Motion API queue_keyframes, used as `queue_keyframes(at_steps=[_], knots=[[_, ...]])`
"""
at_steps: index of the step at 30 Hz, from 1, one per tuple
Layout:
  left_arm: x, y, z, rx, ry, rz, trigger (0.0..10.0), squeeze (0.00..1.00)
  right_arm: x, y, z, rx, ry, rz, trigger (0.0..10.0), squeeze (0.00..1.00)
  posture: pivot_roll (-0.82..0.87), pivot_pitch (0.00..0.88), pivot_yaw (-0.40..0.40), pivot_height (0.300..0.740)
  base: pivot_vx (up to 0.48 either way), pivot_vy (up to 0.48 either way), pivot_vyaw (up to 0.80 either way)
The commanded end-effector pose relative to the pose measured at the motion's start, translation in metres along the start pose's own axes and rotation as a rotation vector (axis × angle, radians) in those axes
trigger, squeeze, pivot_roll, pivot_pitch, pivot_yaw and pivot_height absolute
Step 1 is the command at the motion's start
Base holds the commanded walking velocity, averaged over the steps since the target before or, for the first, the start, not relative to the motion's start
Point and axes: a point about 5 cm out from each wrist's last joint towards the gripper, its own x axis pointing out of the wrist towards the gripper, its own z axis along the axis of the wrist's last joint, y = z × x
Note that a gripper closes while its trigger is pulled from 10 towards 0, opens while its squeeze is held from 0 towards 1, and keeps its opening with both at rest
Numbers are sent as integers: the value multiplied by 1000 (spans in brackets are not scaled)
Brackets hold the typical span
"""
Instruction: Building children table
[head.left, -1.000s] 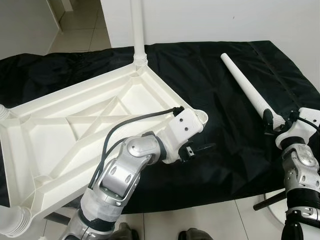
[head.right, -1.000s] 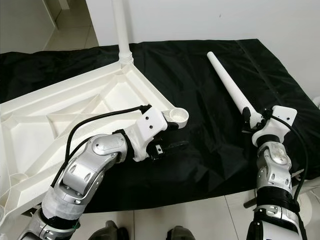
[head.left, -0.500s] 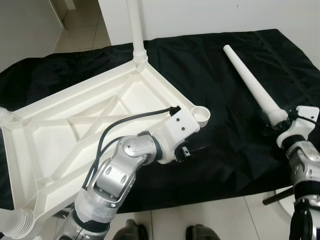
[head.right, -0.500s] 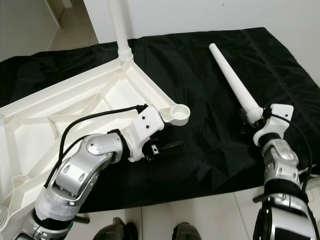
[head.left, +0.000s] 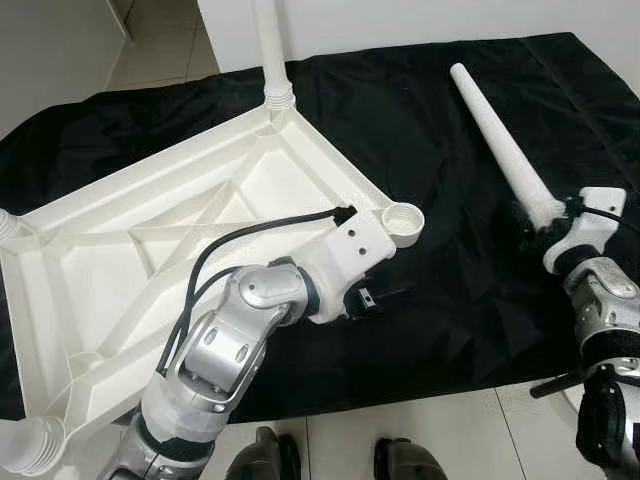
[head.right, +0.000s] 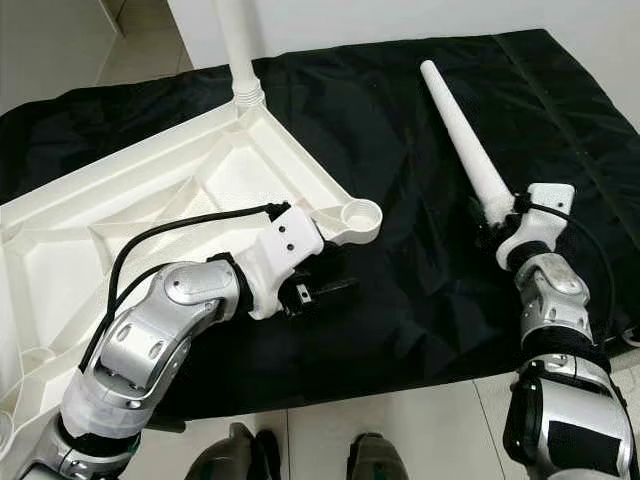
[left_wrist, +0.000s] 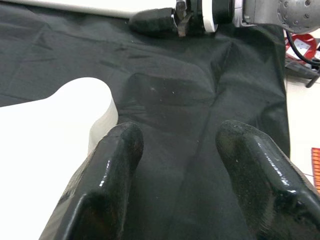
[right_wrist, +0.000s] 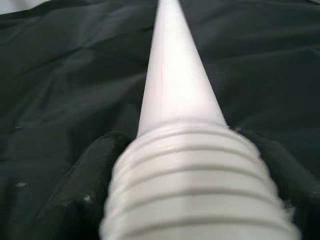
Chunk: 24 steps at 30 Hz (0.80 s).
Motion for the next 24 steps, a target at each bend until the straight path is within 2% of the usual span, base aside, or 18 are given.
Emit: queue_keyframes(at_steps=[1,11,15,16,17,18,20,22,24], knots=[[-2,7,0,7,9,107,10000,0,2,10,-7,18,18,44,0,0,10,167,114,740,0,0,0],[2,12,1,18,-2,148,10000,0,2,14,-6,46,-22,67,0,0,-10,140,86,740,0,0,0],[5,20,5,24,-30,191,10000,0,-1,18,-4,82,-82,51,0,0,-33,113,63,740,0,0,0],[6,22,6,25,-36,205,10000,0,-2,19,-3,82,-101,43,8039,0,-36,109,61,740,0,0,0],[7,25,6,28,-40,221,10000,0,-3,18,-2,63,-116,5,8039,0,-42,98,56,740,0,0,0],[7,28,7,33,-44,238,10000,0,-3,19,-1,65,-136,-27,10000,0,-42,98,56,740,0,0,0],[6,32,9,38,-51,261,10000,0,-4,19,1,53,-157,-67,10000,0,-47,89,54,740,0,0,0],[7,47,13,18,-72,320,10000,0,-5,19,10,55,-202,-179,10000,0,-63,77,53,740,0,0,0],[7,50,14,10,-77,333,10000,0,-4,20,14,41,-226,-203,10000,0,-69,74,53,740,0,0,0]])
